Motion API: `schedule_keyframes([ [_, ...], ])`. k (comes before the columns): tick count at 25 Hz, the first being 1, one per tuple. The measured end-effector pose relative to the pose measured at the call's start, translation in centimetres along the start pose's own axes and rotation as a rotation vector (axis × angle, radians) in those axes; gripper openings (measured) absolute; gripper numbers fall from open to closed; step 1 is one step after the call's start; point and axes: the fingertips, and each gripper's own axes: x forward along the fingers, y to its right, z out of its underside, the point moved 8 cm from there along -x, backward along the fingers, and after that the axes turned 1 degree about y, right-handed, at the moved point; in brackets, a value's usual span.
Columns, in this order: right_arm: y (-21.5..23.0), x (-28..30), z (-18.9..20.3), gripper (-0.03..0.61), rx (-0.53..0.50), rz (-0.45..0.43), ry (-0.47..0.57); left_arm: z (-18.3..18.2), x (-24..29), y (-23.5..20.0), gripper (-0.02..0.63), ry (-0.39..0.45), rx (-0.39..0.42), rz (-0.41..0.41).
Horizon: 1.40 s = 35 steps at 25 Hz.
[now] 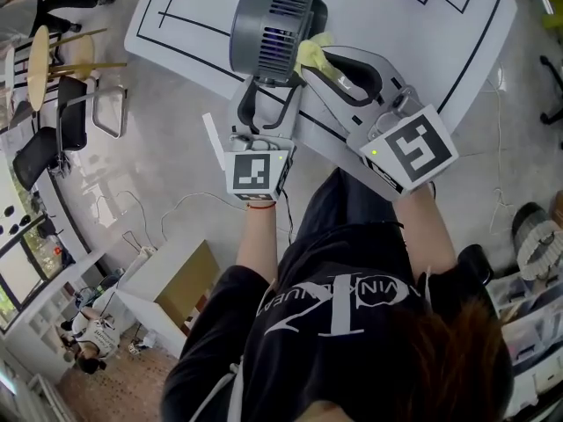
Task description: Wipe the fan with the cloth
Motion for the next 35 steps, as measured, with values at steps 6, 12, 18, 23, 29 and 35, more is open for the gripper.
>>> schedule_keyframes([
  [6, 2.0, 0.3, -0.7, 0.083, 0.029, 0.032, 0.058, -0.1, 0.0, -0.1, 0.278, -0.001, 0.003, -0.003],
  [12, 3.6, 0.7, -0.2, 0.083, 0.103, 0.055, 0.099, 0.0, 0.1, -0.1, 0.278, -0.004, 0.001, -0.005],
  [18, 5.0, 0.9, 0.1, 0.081, 0.161, 0.086, 0.122, -0.2, 0.1, 0.0, 0.278, -0.004, 0.0, -0.008],
  [23, 6.3, 1.4, 0.7, 0.079, 0.199, 0.116, 0.116, -0.2, 0.2, 0.0, 0.278, -0.003, -0.01, -0.017],
  [29, 7.0, 2.1, 2.2, 0.077, 0.231, 0.155, 0.071, -0.2, 0.2, 0.0, 0.278, 0.0, -0.003, -0.016],
  [35, 6.8, 2.6, 3.7, 0.078, 0.273, 0.175, 0.0, 0.1, 0.1, 0.0, 0.279, -0.015, -0.01, -0.021],
])
